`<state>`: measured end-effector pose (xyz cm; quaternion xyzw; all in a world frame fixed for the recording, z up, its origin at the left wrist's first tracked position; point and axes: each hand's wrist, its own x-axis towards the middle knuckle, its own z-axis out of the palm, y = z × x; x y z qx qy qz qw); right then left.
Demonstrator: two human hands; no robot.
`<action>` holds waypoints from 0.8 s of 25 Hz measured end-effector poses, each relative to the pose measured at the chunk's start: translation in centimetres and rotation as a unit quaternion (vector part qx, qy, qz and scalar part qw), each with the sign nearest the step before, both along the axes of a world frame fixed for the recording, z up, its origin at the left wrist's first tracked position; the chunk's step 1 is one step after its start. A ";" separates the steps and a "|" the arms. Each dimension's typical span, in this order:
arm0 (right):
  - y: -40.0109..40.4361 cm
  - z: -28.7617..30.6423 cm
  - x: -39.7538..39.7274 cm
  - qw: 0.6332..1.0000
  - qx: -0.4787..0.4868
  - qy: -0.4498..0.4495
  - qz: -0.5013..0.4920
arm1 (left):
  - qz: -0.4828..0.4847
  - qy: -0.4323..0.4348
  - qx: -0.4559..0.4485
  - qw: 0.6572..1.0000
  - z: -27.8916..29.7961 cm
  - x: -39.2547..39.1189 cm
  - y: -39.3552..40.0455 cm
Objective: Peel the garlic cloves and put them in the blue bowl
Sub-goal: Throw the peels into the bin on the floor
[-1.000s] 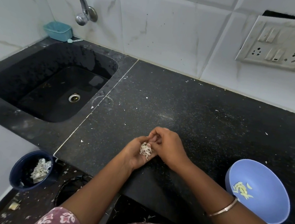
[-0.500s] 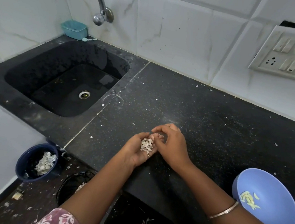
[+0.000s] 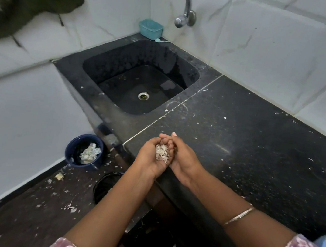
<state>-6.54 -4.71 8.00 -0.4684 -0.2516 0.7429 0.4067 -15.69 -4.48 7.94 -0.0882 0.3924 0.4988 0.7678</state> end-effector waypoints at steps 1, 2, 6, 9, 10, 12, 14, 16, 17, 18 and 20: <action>0.0 0.0 -1.6 1.000 -0.006 0.003 0.017 | 0.029 0.001 -0.003 1.000 -0.3 -1.5 -0.2; 0.0 -0.1 -3.3 0.999 -0.012 0.004 0.032 | 0.057 -0.001 -0.003 0.998 -0.5 -3.0 -0.6; 0.0 -1.2 -8.9 0.997 -0.032 0.008 0.068 | 0.142 -0.017 0.001 0.990 -1.6 -8.0 -2.0; -0.2 -2.7 -12.6 0.992 -0.040 -0.007 0.117 | 0.194 -0.020 -0.005 0.981 -3.2 -11.3 -3.2; -0.3 -3.4 -13.6 0.990 -0.045 -0.011 0.133 | 0.211 -0.024 -0.009 0.977 -3.9 -12.2 -3.6; -0.5 -5.2 -15.9 0.984 -0.059 -0.024 0.168 | 0.250 -0.027 -0.018 0.968 -5.8 -14.1 -4.5; -0.6 -7.1 -17.5 0.980 -0.078 -0.037 0.181 | 0.279 -0.029 -0.037 0.959 -7.8 -15.3 -5.2; -0.7 -9.0 -18.9 0.975 -0.100 -0.055 0.190 | 0.304 -0.024 -0.060 0.950 -10.2 -16.6 -5.4; -0.7 -10.0 -19.6 0.973 -0.111 -0.062 0.191 | 0.319 -0.024 -0.072 0.945 -11.5 -17.2 -5.5; -0.7 -11.0 -20.1 0.972 -0.119 -0.068 0.190 | 0.331 -0.021 -0.084 0.940 -12.5 -17.6 -5.4; -0.8 -12.8 -21.1 0.968 -0.130 -0.086 0.195 | 0.347 -0.001 -0.111 0.931 -14.9 -18.2 -5.3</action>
